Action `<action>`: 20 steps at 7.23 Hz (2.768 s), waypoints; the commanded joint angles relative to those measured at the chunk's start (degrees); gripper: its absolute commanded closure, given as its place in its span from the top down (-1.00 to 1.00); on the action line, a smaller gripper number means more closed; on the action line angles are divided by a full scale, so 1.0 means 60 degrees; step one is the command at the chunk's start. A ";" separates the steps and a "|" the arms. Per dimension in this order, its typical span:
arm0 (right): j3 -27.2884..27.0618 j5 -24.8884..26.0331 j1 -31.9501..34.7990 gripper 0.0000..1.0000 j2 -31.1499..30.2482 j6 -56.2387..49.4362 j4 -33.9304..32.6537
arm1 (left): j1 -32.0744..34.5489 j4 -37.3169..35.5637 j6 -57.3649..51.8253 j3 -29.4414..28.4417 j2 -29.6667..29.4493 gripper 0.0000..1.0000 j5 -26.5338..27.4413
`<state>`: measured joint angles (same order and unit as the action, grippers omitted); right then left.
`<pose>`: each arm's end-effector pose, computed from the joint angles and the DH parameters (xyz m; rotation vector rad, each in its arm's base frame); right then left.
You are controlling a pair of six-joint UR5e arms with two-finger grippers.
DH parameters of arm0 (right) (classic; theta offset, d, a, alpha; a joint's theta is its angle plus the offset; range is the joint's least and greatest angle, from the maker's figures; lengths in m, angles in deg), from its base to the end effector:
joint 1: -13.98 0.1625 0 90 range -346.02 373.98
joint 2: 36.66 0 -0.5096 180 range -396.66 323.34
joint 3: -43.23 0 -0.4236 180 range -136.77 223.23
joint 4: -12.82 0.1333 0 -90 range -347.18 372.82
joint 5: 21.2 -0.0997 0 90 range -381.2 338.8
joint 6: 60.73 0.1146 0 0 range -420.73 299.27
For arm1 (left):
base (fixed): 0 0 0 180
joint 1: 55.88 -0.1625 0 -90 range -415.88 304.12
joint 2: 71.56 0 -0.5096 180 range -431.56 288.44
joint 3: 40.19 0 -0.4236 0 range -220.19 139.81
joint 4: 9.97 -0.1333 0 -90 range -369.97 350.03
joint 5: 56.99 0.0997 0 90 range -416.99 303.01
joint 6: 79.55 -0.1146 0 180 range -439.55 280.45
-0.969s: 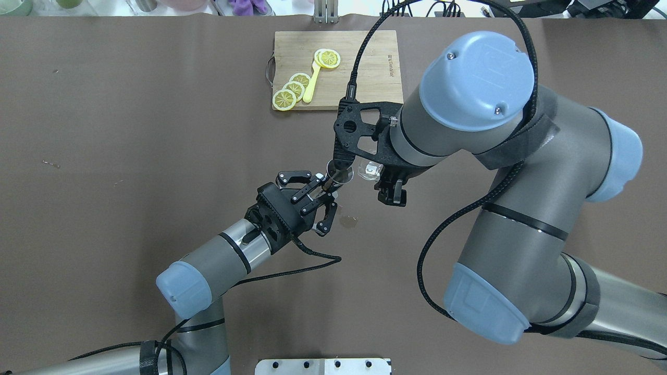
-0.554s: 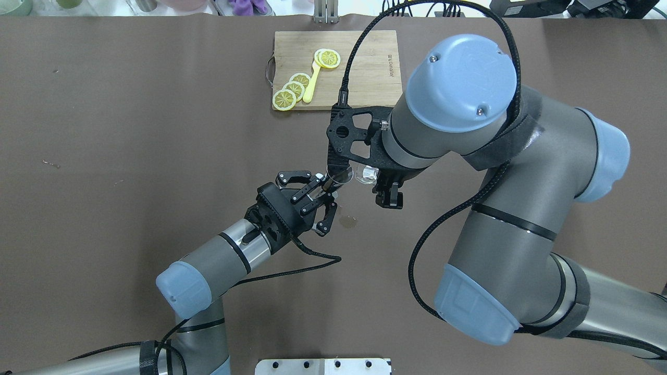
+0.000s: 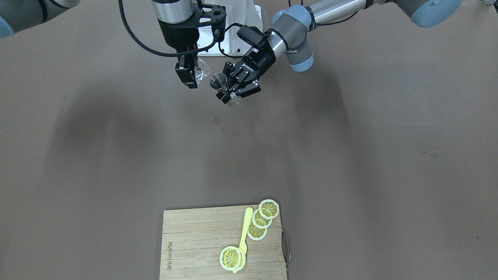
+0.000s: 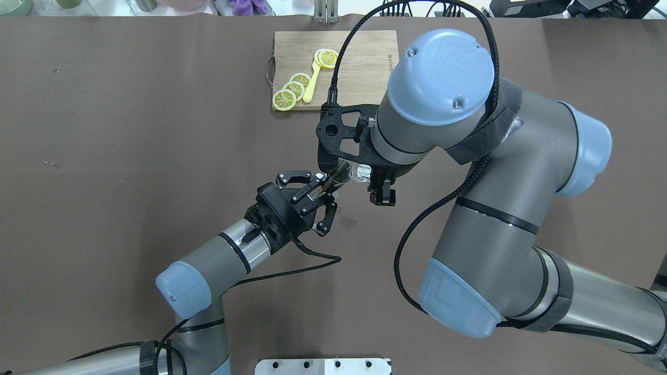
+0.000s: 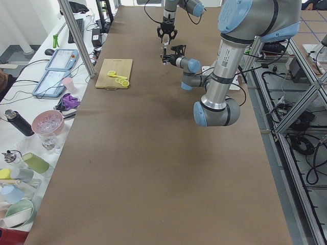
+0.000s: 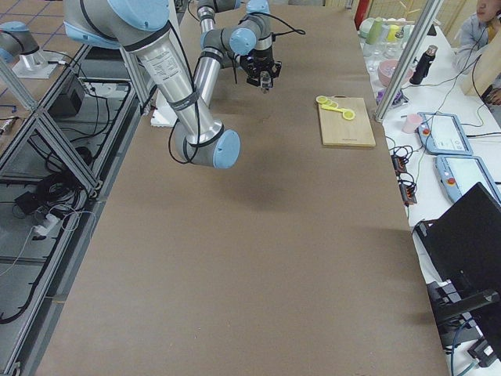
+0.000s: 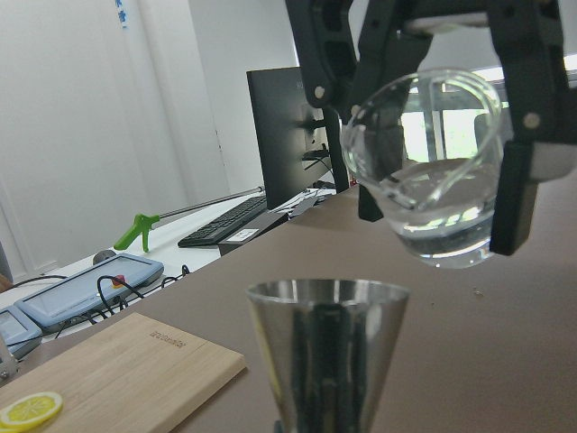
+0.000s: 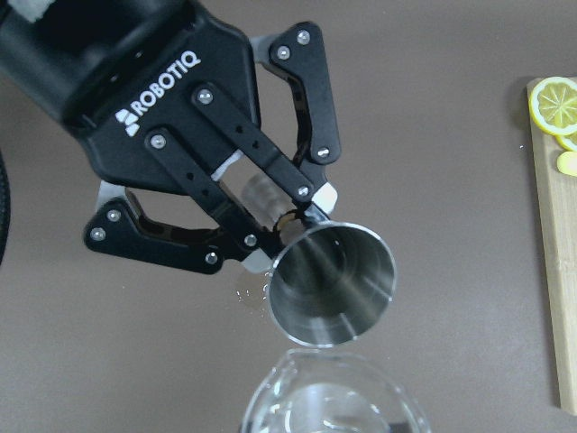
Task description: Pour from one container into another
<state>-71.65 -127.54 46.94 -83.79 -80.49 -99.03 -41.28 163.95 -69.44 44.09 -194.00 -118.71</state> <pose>-0.4950 -0.4414 0.1489 0.7272 -0.5553 -1.3686 0.6408 -0.3608 0.2732 1.5939 1.0298 0.3012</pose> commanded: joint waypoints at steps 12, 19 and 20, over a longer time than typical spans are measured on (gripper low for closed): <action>0.0367 0.0761 0.0014 -1.00 0.1190 -0.1336 -0.2013 | 0.0000 0.0061 0.0000 0.0000 0.0017 -1.00 0.0004; 0.0821 0.0893 0.0014 -1.00 0.1527 -0.1951 -0.2321 | 0.0014 0.0046 0.0000 0.0000 0.0017 -1.00 0.0004; 0.0923 0.0952 0.0014 -1.00 0.1629 -0.1951 -0.2322 | 0.0014 0.0061 0.0000 0.0000 0.0017 -1.00 0.0004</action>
<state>-66.82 -122.16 47.03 -74.67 -92.05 -112.85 -41.21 164.24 -69.44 44.09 -193.91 -118.69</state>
